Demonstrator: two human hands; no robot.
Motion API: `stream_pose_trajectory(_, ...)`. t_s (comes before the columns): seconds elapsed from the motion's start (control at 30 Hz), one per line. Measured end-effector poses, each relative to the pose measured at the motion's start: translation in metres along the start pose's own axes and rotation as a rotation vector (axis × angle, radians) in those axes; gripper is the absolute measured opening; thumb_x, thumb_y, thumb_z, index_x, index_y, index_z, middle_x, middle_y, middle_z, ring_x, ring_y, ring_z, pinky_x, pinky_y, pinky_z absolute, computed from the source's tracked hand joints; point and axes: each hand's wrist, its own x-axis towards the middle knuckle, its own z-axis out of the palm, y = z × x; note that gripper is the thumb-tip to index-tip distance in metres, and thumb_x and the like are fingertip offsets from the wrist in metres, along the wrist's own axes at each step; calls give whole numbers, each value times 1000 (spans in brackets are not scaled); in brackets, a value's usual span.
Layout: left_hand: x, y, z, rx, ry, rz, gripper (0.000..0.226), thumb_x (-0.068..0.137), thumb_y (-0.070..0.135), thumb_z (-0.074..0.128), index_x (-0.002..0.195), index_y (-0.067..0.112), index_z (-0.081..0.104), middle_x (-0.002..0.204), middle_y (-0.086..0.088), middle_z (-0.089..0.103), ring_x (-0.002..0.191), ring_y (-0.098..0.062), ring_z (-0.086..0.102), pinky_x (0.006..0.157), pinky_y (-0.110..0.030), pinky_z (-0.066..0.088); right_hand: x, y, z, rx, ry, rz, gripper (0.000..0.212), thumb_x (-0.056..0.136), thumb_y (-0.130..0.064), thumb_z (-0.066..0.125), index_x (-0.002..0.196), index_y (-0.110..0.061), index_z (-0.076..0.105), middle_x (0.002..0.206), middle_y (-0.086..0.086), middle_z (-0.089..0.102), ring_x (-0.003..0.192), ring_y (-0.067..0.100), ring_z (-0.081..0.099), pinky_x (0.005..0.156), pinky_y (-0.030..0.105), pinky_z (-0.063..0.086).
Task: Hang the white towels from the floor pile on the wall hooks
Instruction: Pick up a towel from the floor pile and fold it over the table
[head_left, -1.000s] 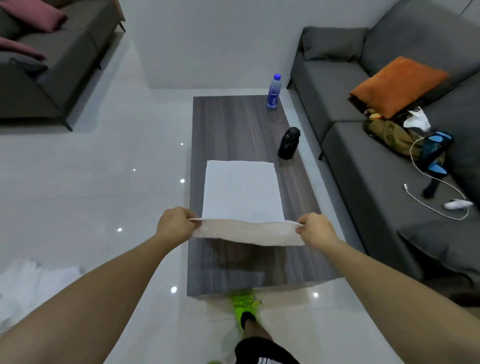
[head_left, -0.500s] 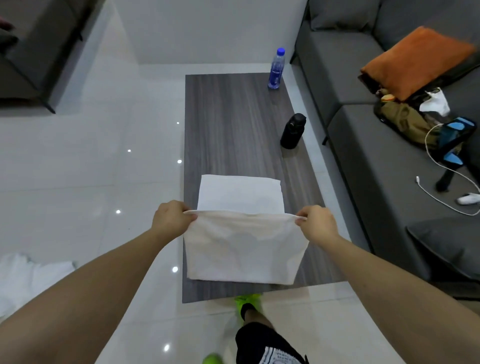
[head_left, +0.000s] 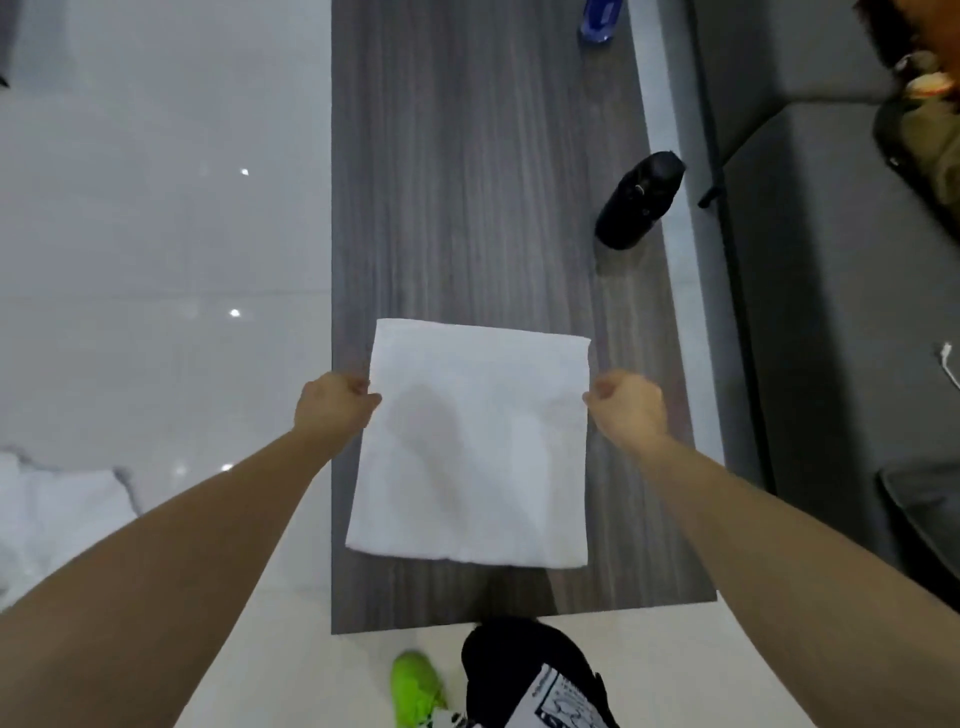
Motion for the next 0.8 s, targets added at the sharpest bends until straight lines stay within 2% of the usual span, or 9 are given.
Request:
stream_pose_trajectory(0.1, -11, -37, 42, 20, -127, -104, 43, 90, 32, 64, 129, 14, 62, 121, -9, 66, 111, -29, 60, 97, -33, 46, -10, 39, 46, -28, -166, 108, 36, 92, -24, 64, 123, -7, 66, 123, 10, 67, 114, 27, 61, 96, 27, 43)
stream_pose_trajectory(0.13, -17, -51, 56, 37, -163, -142, 45, 91, 34, 64, 131, 13, 60, 123, -10, 65, 112, -29, 60, 99, -34, 45, -16, 54, 61, -34, -210, 161, 36, 92, -24, 64, 123, -7, 66, 124, 11, 66, 113, 28, 61, 95, 28, 45)
stream_pose_trajectory(0.3, -50, -110, 113, 4, -190, -377, 57, 86, 27, 68, 134, 3, 50, 126, -20, 59, 114, -37, 57, 95, -37, 48, -58, 116, 119, -38, -339, 427, 40, 83, -33, 68, 113, -6, 64, 112, 15, 67, 101, 34, 63, 73, 30, 45)
stream_pose_trajectory(0.37, -60, -127, 131, -74, -172, -528, 53, 81, 23, 72, 124, 0, 52, 118, -21, 62, 108, -38, 59, 92, -42, 51, -78, 131, 139, 202, -305, 604, 38, 79, -31, 75, 106, -5, 67, 107, 17, 69, 91, 32, 66, 70, 34, 51)
stream_pose_trajectory(0.43, -71, -135, 150, -318, -217, -706, 42, 78, 20, 77, 113, 2, 61, 109, -20, 66, 98, -36, 64, 85, -46, 56, -95, 134, 158, 535, -332, 830, 29, 79, -25, 80, 95, -5, 68, 101, 18, 70, 80, 27, 66, 63, 35, 55)
stream_pose_trajectory(0.53, -83, -124, 181, -774, -407, -897, 29, 85, 22, 75, 107, 6, 64, 108, -15, 64, 82, -27, 64, 70, -41, 56, -108, 126, 184, 896, -423, 1024, 31, 81, -21, 80, 102, -3, 66, 99, 18, 69, 90, 28, 67, 74, 37, 57)
stream_pose_trajectory(0.6, -86, -111, 201, -986, -500, -924, 32, 90, 28, 69, 114, 9, 61, 111, -10, 62, 95, -25, 62, 77, -41, 52, -113, 117, 198, 1128, -381, 1089, 28, 84, -15, 77, 105, -1, 65, 103, 19, 68, 95, 28, 66, 84, 36, 55)
stream_pose_trajectory(0.67, -84, -100, 215, -1132, -475, -937, 35, 92, 27, 66, 120, 8, 57, 114, -10, 61, 106, -26, 59, 87, -41, 50, -115, 106, 206, 1278, -382, 1109, 26, 87, -16, 73, 106, -1, 63, 105, 18, 66, 98, 27, 64, 90, 35, 52)
stream_pose_trajectory(0.8, -86, -85, 219, -1249, -384, -919, 31, 95, 17, 61, 124, 6, 55, 113, -12, 63, 98, -25, 63, 86, -38, 51, -116, 75, 210, 1391, -437, 1065, 25, 93, -12, 66, 114, -2, 59, 111, 19, 64, 112, 29, 59, 101, 38, 47)
